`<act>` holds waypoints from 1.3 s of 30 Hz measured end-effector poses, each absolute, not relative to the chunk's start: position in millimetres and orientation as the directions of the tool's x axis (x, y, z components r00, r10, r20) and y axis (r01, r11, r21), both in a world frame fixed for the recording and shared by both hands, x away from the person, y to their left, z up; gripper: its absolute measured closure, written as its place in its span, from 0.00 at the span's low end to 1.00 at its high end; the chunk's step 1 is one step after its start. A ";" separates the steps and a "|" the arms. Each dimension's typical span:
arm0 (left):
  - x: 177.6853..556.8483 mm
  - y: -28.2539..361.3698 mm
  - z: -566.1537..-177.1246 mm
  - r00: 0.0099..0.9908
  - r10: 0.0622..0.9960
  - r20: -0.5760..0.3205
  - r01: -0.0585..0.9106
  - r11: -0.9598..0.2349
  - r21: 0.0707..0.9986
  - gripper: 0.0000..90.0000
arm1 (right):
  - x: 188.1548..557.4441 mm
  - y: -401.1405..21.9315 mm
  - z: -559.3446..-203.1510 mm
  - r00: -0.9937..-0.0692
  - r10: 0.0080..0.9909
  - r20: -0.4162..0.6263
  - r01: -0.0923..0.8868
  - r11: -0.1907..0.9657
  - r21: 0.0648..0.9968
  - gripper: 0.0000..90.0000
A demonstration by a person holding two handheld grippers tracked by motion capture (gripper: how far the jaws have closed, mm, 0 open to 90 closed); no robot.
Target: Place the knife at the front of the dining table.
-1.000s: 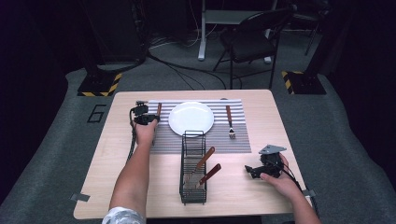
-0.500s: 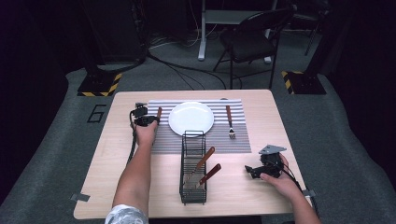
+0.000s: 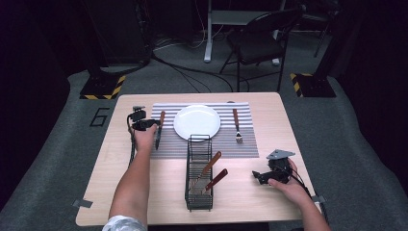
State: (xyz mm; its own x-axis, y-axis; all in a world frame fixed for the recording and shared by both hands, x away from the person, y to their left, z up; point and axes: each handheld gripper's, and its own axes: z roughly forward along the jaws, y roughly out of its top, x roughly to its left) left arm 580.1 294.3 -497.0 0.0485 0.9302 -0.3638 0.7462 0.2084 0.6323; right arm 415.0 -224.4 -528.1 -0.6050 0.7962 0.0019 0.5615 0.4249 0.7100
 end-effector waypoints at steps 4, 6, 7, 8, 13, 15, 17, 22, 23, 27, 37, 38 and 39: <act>575.0 296.5 -486.0 0.079 0.946 -0.314 0.736 0.157 0.658 0.65 | 415.1 -224.3 -528.0 -0.606 0.796 0.002 0.561 0.426 0.710 0.00; 573.2 296.9 -483.2 0.076 0.943 -0.324 0.732 0.168 0.660 0.64 | 415.1 -224.3 -528.1 -0.605 0.796 0.003 0.562 0.425 0.710 0.00; 571.3 297.5 -480.4 0.079 0.941 -0.330 0.724 0.173 0.667 0.62 | 415.1 -224.3 -528.1 -0.605 0.796 0.002 0.561 0.425 0.710 0.00; 567.1 297.5 -474.8 0.092 0.939 -0.331 0.711 0.171 0.682 0.62 | 415.1 -224.3 -528.1 -0.606 0.796 0.001 0.561 0.426 0.710 0.00; 559.5 296.9 -460.3 0.130 0.942 -0.309 0.685 0.140 0.715 0.58 | 415.1 -224.3 -528.1 -0.605 0.796 0.002 0.561 0.425 0.710 0.00; 558.4 297.0 -457.4 0.139 0.942 -0.307 0.679 0.135 0.721 0.58 | 415.0 -224.3 -528.1 -0.605 0.796 0.003 0.562 0.425 0.710 0.00; 552.3 295.7 -443.8 0.165 0.944 -0.287 0.663 0.110 0.741 0.57 | 415.0 -224.3 -528.1 -0.605 0.796 0.003 0.562 0.425 0.710 0.00; 544.9 295.9 -430.6 0.202 0.942 -0.269 0.640 0.081 0.764 0.56 | 415.1 -224.3 -528.1 -0.606 0.796 0.001 0.561 0.426 0.710 0.00; 542.7 296.5 -427.7 0.207 0.938 -0.277 0.641 0.084 0.763 0.56 | 415.1 -224.3 -528.1 -0.605 0.796 0.002 0.562 0.425 0.710 0.00; 535.6 297.6 -419.7 0.221 0.932 -0.288 0.640 0.084 0.764 0.56 | 415.0 -224.3 -528.1 -0.605 0.796 0.003 0.562 0.425 0.710 0.00; 507.6 296.6 -392.5 0.297 0.934 -0.201 0.616 -0.026 0.787 0.56 | 415.1 -224.3 -528.1 -0.606 0.796 0.001 0.561 0.426 0.710 0.00; 500.6 297.7 -386.9 0.314 0.933 -0.177 0.603 -0.051 0.796 0.56 | 415.0 -224.3 -528.1 -0.605 0.796 0.003 0.562 0.425 0.710 0.00; 500.6 297.7 -386.9 0.314 0.933 -0.177 0.603 -0.051 0.796 0.56 | 415.1 -224.3 -528.1 -0.606 0.796 0.001 0.561 0.426 0.710 0.00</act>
State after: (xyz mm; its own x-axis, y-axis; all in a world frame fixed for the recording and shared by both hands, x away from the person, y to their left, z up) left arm 500.6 297.7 -386.9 0.3137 0.9328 -0.1774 0.6028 -0.0513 0.7962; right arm 415.1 -224.3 -528.1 -0.6057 0.7957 0.0013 0.5608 0.4257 0.7102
